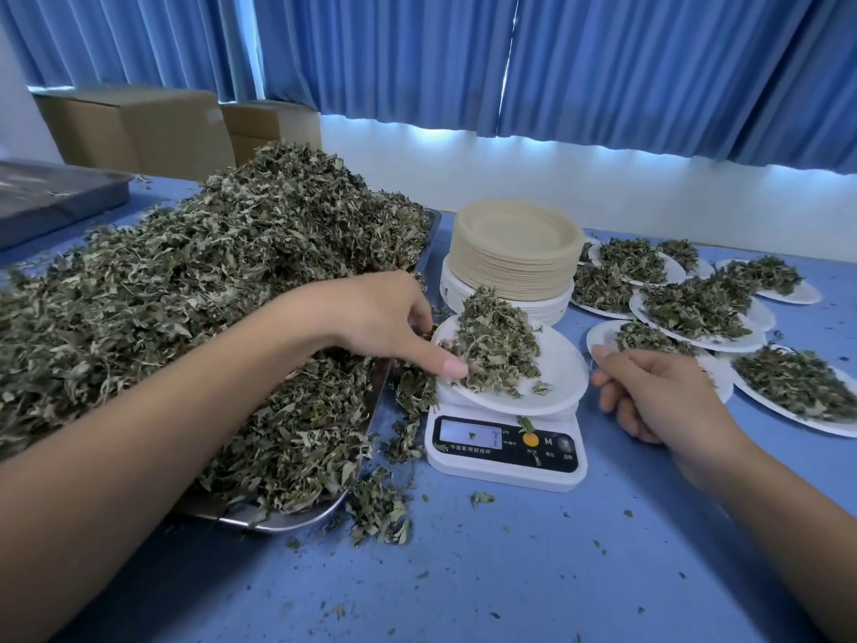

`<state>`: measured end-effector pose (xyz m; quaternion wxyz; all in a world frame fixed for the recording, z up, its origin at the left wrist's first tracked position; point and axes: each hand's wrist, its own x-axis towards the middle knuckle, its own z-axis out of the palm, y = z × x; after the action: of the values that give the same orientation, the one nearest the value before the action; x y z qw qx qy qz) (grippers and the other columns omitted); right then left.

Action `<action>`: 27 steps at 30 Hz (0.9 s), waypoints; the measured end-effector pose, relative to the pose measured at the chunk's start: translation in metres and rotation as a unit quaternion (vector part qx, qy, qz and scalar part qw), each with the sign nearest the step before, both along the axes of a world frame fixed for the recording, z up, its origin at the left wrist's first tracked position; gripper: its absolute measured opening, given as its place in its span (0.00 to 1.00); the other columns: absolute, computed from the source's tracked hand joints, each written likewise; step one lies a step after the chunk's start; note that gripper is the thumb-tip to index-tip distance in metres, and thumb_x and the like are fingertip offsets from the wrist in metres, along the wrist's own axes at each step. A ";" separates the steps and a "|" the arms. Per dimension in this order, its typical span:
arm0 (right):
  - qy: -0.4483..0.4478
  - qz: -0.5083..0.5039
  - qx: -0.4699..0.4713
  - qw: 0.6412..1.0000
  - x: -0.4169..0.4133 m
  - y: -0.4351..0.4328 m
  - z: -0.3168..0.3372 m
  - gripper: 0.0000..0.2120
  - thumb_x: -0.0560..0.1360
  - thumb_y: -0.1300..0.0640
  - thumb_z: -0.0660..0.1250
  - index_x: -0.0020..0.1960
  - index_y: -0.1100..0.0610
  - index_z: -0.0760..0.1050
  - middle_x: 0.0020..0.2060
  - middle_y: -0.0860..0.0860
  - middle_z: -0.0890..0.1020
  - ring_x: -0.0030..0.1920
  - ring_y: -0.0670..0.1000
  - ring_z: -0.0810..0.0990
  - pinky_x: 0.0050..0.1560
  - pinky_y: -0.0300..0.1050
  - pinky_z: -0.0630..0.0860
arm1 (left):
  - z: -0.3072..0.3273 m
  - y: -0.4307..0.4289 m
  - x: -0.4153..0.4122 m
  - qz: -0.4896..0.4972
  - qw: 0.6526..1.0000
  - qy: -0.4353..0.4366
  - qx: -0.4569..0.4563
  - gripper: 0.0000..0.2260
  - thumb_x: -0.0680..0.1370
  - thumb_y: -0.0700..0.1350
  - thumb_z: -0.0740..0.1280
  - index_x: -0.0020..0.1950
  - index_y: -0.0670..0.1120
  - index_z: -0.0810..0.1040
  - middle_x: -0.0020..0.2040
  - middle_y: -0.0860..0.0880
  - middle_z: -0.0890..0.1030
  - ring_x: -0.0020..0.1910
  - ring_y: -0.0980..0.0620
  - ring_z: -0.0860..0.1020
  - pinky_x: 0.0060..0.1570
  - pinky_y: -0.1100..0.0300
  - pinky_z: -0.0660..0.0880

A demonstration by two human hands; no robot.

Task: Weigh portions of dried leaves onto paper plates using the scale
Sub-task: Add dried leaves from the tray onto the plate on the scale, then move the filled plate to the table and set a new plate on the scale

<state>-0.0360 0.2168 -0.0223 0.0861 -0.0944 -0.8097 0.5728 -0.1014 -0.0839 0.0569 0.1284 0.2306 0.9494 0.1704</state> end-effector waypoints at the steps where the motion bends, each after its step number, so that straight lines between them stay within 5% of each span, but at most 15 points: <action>1: -0.018 -0.001 -0.021 1.000 -0.004 -0.001 0.001 0.18 0.80 0.47 0.69 0.43 0.62 0.79 0.29 0.55 0.79 0.22 0.50 0.67 0.20 0.38 0.60 | 0.001 0.001 -0.001 -0.006 1.000 -0.011 -0.015 0.46 0.61 0.73 0.74 0.70 0.46 0.76 0.41 0.54 0.79 0.42 0.59 0.78 0.44 0.63 0.75; 4: -0.045 0.008 -0.060 0.997 -0.012 -0.007 0.005 0.14 0.80 0.51 0.71 0.48 0.64 0.78 0.28 0.52 0.78 0.23 0.50 0.68 0.21 0.39 0.59 | 0.000 0.007 -0.003 -0.019 0.998 -0.017 -0.057 0.49 0.62 0.68 0.78 0.75 0.44 0.70 0.56 0.58 0.73 0.52 0.61 0.72 0.54 0.60 0.75; 6: -0.043 0.016 -0.071 0.996 -0.017 -0.010 0.006 0.10 0.80 0.54 0.71 0.54 0.62 0.79 0.27 0.50 0.76 0.24 0.50 0.69 0.21 0.41 0.60 | -0.001 0.014 -0.006 -0.024 0.997 -0.021 -0.065 0.48 0.63 0.67 0.78 0.75 0.44 0.71 0.57 0.59 0.71 0.53 0.61 0.71 0.51 0.63 0.75; 9: -0.050 0.033 -0.065 0.996 -0.022 -0.015 0.006 0.06 0.80 0.58 0.70 0.56 0.56 0.81 0.27 0.52 0.76 0.24 0.49 0.69 0.22 0.40 0.62 | -0.003 0.022 -0.010 -0.008 0.999 -0.016 -0.046 0.43 0.63 0.65 0.79 0.71 0.43 0.74 0.48 0.53 0.78 0.40 0.59 0.76 0.33 0.67 0.67; 11: -0.053 0.037 -0.078 0.995 -0.024 -0.016 0.006 0.06 0.80 0.61 0.69 0.56 0.57 0.82 0.28 0.52 0.77 0.24 0.48 0.69 0.22 0.39 0.63 | -0.003 0.025 -0.013 0.002 0.999 -0.015 -0.036 0.37 0.63 0.65 0.79 0.63 0.44 0.77 0.38 0.52 0.75 0.35 0.57 0.72 0.32 0.63 0.66; 15: -0.052 0.035 -0.131 0.989 -0.019 -0.015 0.014 0.06 0.80 0.64 0.68 0.56 0.60 0.82 0.32 0.56 0.77 0.23 0.47 0.66 0.22 0.38 0.62 | 0.001 0.025 -0.016 0.008 1.000 -0.009 -0.011 0.30 0.64 0.63 0.79 0.58 0.46 0.79 0.39 0.54 0.75 0.36 0.56 0.72 0.34 0.60 0.67; 19: -0.042 0.044 -0.171 0.983 -0.011 -0.012 0.023 0.08 0.81 0.64 0.67 0.57 0.61 0.82 0.40 0.60 0.78 0.25 0.47 0.65 0.22 0.36 0.62 | 0.008 0.029 -0.011 0.019 0.999 -0.002 0.040 0.37 0.64 0.64 0.79 0.66 0.45 0.77 0.44 0.49 0.80 0.46 0.52 0.80 0.49 0.52 0.77; 22: -0.034 0.053 -0.181 0.981 -0.001 -0.006 0.030 0.08 0.81 0.63 0.67 0.57 0.59 0.83 0.41 0.59 0.79 0.27 0.48 0.65 0.22 0.36 0.62 | 0.017 0.037 -0.001 0.002 0.997 -0.020 0.071 0.47 0.58 0.70 0.77 0.71 0.47 0.75 0.54 0.44 0.77 0.55 0.48 0.78 0.67 0.45 0.72; 25: -0.033 0.057 -0.179 0.982 0.010 0.006 0.036 0.09 0.80 0.62 0.68 0.57 0.58 0.84 0.41 0.58 0.81 0.27 0.48 0.65 0.22 0.36 0.63 | 0.019 0.052 0.005 -0.029 0.995 -0.062 0.072 0.62 0.50 0.75 0.75 0.77 0.45 0.66 0.72 0.52 0.74 0.68 0.50 0.75 0.71 0.51 0.69; 27: -0.037 0.044 -0.173 0.983 0.018 0.019 0.040 0.08 0.80 0.62 0.69 0.56 0.58 0.85 0.40 0.57 0.81 0.26 0.47 0.66 0.21 0.36 0.64 | 0.016 0.068 0.006 -0.052 0.994 -0.055 0.079 0.56 0.57 0.72 0.77 0.77 0.46 0.65 0.73 0.55 0.71 0.68 0.52 0.72 0.68 0.56 0.68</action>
<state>-0.0182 0.2355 0.0182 0.0131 -0.0939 -0.7041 0.7038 -0.0956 -0.0161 0.0725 0.1707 0.2795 0.9109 0.2508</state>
